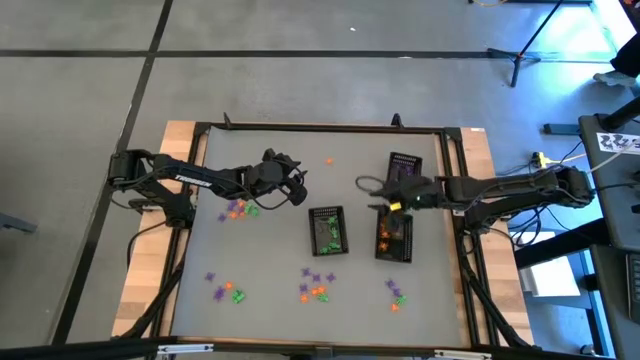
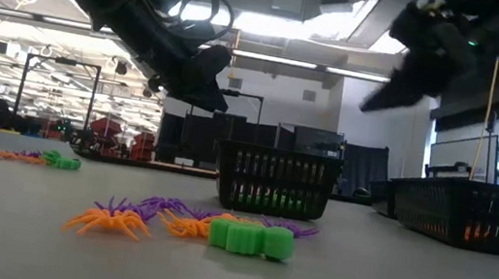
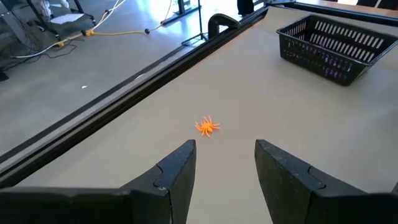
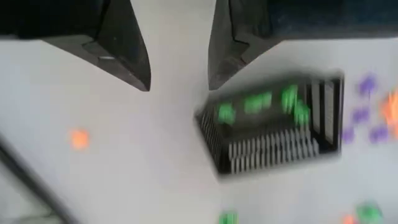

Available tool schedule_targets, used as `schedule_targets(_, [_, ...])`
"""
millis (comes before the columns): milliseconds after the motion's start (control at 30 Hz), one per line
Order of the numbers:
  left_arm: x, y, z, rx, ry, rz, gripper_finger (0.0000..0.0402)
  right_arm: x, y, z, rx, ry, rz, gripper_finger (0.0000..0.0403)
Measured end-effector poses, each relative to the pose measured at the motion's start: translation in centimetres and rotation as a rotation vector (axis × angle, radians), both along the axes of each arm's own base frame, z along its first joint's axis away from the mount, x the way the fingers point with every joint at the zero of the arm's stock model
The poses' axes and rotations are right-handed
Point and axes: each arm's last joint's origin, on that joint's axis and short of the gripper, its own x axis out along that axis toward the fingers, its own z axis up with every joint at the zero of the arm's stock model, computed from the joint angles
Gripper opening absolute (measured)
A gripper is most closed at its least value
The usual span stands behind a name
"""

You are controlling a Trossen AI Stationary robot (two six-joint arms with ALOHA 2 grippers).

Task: Sort Halloween decoration
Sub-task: Put the orange spider toy into the bottom right bin

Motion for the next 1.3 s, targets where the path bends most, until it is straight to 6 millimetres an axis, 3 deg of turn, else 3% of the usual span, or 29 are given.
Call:
schedule_targets(167, [-0.1, 0.0, 0.1, 0.021, 0.018, -0.015, 0.0157, 0.3, -3.0, 0.9, -0.012, -0.106, -0.057, 0.0157])
schedule_targets(367, [-0.1, 0.0, 1.0, 0.05, -0.02, -0.024, 0.0157, 0.8, -6.5, 0.4, 0.023, -0.114, -0.101, 0.0157])
schedule_targets(633, [-0.4, -0.5, 2.9, 0.058, -0.107, -0.167, 0.0157, 5.5, -9.4, -1.4, 0.069, 0.001, -0.06, 0.0157])
schedule_targets(833, [-2.2, -1.3, 5.0, 0.086, -0.142, -0.202, 0.0157, 9.2, -11.0, -2.4, 0.012, 0.087, -0.047, 0.0157])
schedule_targets(1033, [-5.0, -1.7, 3.7, 0.119, -0.223, -0.157, 0.0157, 11.7, -12.4, -3.5, -0.027, 0.156, -0.067, 0.0157])
schedule_targets(1300, [-7.6, -2.0, 3.5, 0.121, -0.396, -0.128, 0.0157, 13.0, -15.2, -5.8, 0.022, 0.213, -0.117, 0.0157])
